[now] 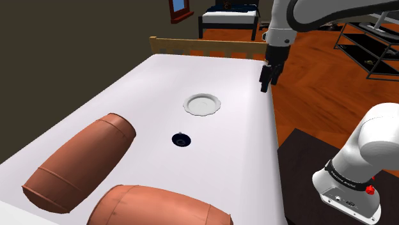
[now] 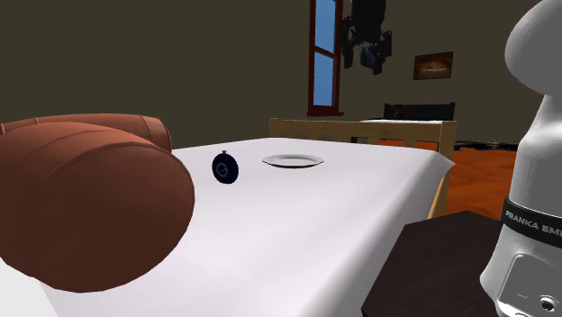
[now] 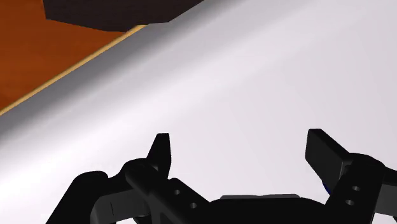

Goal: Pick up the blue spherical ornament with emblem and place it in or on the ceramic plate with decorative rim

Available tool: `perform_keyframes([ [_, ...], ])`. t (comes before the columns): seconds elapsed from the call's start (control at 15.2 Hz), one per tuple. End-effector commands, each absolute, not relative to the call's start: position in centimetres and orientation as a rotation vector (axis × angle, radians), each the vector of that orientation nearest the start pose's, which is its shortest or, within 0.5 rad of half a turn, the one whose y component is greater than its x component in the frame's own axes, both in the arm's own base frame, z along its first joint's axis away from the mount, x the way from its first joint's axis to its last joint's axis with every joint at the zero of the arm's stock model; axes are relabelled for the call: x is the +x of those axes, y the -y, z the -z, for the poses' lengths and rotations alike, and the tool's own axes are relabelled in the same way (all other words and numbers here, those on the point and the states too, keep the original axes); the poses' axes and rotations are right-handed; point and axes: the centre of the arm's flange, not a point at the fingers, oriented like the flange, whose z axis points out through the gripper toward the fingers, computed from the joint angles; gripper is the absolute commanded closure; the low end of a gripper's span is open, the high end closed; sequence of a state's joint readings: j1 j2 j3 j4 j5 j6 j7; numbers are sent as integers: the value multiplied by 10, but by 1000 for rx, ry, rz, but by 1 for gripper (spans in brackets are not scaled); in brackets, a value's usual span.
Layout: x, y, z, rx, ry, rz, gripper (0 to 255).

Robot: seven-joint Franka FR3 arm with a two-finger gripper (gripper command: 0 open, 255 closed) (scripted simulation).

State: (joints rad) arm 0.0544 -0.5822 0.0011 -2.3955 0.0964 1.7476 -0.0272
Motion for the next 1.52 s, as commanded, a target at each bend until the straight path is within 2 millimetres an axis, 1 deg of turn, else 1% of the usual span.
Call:
perform_keyframes([
  [0.0, 385, -46, -501, -3048, 135, -92, 0],
  [0.73, 472, -140, -434, -3054, 354, -46, 0],
  [1.45, 546, -245, -368, -3044, 574, 2, 0],
])
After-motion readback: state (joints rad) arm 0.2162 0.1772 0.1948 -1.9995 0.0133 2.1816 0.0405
